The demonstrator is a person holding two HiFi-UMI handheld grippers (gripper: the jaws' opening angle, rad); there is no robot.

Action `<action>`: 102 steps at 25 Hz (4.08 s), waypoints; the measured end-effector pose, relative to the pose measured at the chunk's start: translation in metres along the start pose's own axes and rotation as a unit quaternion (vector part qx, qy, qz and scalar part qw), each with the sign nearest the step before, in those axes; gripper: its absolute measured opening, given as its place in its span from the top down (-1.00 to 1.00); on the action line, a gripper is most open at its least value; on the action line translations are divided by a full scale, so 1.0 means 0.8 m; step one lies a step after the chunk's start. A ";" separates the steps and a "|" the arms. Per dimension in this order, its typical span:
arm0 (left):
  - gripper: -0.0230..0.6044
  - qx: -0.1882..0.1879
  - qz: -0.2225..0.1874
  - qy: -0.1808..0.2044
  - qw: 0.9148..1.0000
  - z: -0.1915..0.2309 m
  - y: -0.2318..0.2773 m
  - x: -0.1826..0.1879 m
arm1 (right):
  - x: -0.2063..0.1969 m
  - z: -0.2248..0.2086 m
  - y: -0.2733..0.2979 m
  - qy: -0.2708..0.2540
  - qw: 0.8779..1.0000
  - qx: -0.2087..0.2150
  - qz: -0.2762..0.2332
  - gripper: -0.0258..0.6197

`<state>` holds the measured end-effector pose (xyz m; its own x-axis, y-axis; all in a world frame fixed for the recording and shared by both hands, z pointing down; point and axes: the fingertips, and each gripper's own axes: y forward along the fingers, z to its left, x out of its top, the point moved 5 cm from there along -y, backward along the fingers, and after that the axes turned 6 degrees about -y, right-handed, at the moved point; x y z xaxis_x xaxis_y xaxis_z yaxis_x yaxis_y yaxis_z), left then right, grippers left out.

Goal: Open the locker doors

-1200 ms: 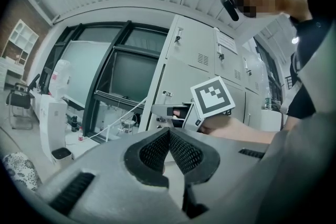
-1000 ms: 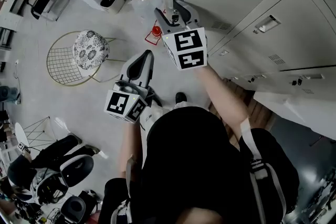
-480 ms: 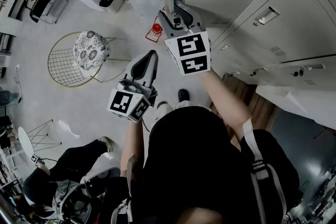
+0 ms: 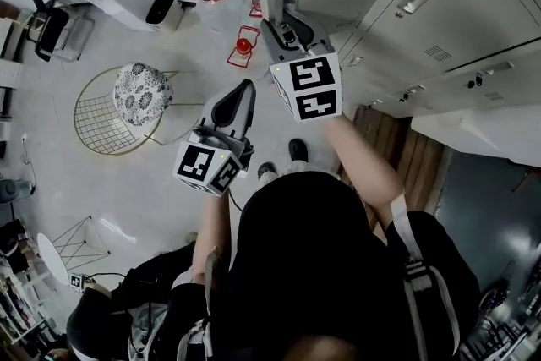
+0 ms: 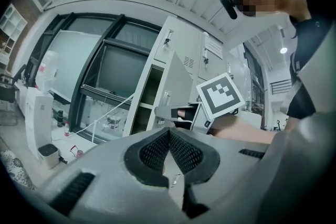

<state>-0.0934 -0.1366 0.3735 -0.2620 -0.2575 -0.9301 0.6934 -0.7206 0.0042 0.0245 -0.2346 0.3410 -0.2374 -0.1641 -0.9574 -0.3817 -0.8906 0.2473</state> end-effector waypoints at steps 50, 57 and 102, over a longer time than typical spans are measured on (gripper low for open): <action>0.88 -0.213 0.063 -0.003 0.975 -0.095 -0.069 -0.038 | -0.054 -0.010 -0.211 0.062 0.973 -0.219 0.030 0.77; 0.88 -0.230 0.070 0.000 0.971 -0.106 -0.064 -0.040 | -0.060 -0.022 -0.232 0.077 0.969 -0.234 0.029 0.77; 0.88 -0.185 0.057 0.018 0.981 -0.259 0.029 -0.076 | -0.106 -0.133 -0.330 0.085 0.989 -0.120 0.008 0.78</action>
<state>0.0774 -0.0041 0.3541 -0.1502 -0.2953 -0.9435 0.9146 -0.4038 -0.0192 0.2402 -0.0307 0.3411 -0.0810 -0.2296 -0.9699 -0.1512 -0.9590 0.2396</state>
